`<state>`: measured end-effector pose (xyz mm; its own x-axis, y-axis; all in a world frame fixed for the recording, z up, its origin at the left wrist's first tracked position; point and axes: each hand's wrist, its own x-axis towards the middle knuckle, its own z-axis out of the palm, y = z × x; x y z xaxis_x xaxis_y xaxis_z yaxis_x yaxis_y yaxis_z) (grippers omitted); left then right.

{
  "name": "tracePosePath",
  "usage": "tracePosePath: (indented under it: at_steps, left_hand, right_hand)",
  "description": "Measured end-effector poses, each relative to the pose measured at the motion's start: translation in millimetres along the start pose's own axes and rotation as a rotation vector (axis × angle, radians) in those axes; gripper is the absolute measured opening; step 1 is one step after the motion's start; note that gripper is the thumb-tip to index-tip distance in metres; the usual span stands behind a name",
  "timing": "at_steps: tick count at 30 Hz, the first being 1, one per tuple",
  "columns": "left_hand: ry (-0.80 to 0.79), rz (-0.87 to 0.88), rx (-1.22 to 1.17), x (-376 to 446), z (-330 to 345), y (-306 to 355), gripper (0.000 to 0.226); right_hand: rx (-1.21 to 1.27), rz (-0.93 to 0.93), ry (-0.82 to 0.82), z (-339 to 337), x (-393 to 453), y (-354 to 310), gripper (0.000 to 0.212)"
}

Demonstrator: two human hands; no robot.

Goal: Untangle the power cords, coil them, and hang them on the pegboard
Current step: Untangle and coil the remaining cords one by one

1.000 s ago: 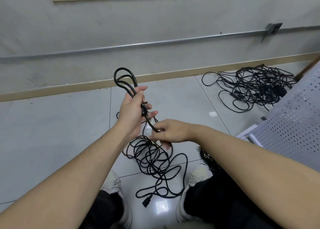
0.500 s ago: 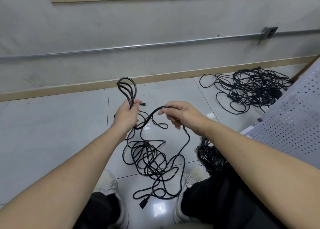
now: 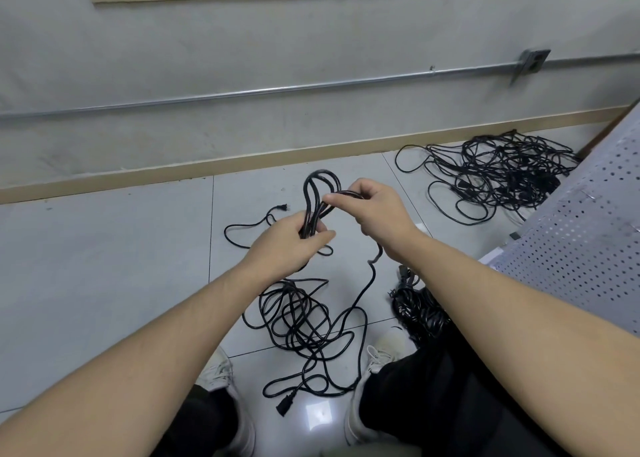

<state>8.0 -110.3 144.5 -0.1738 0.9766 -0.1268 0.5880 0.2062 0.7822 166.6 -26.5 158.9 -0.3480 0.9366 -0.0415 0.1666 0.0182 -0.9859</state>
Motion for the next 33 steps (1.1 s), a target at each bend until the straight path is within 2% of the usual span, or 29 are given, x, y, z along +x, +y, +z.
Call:
tracePosePath:
  at_steps: [3,6,8,11,14,17,21,26,33]
  left_hand:
    - [-0.019,-0.030,0.190,1.0,1.0,-1.2,0.025]
    - [0.029,-0.088,0.160,1.6,-4.5,-3.4,0.033]
    - [0.051,-0.108,0.148,2.2,-7.8,-7.7,0.036]
    - [0.035,-0.135,0.075,1.5,-9.0,-14.8,0.040]
    - [0.030,-0.133,0.067,-0.6,-4.9,-15.3,0.044]
    - [0.024,-0.097,-0.012,-3.3,5.9,-7.0,0.048]
    - [-0.034,-0.034,-0.138,-8.6,14.0,6.2,0.039]
    - [-0.039,0.037,-0.155,-10.6,15.9,2.5,0.037]
    - [-0.088,0.031,-0.081,-12.8,11.4,2.7,0.034]
  right_hand:
    - [-0.027,0.051,-0.043,-1.4,-0.5,-2.9,0.048]
    - [-0.085,0.156,-0.123,-6.7,-0.7,-5.6,0.043]
    - [-0.211,0.196,-0.191,-11.6,-0.9,-6.6,0.042]
    - [-0.298,0.141,-0.242,-18.8,-0.1,-5.6,0.039]
    - [-0.149,0.019,-0.113,-22.5,1.6,-6.5,0.033]
    - [-0.034,-0.084,0.050,-17.5,6.7,-3.6,0.035]
    - [0.180,0.051,0.043,-11.4,12.0,-0.5,0.030]
    - [0.034,0.173,0.044,1.6,6.1,0.6,0.039]
    - [0.306,0.293,0.063,8.6,4.1,-3.5,0.027]
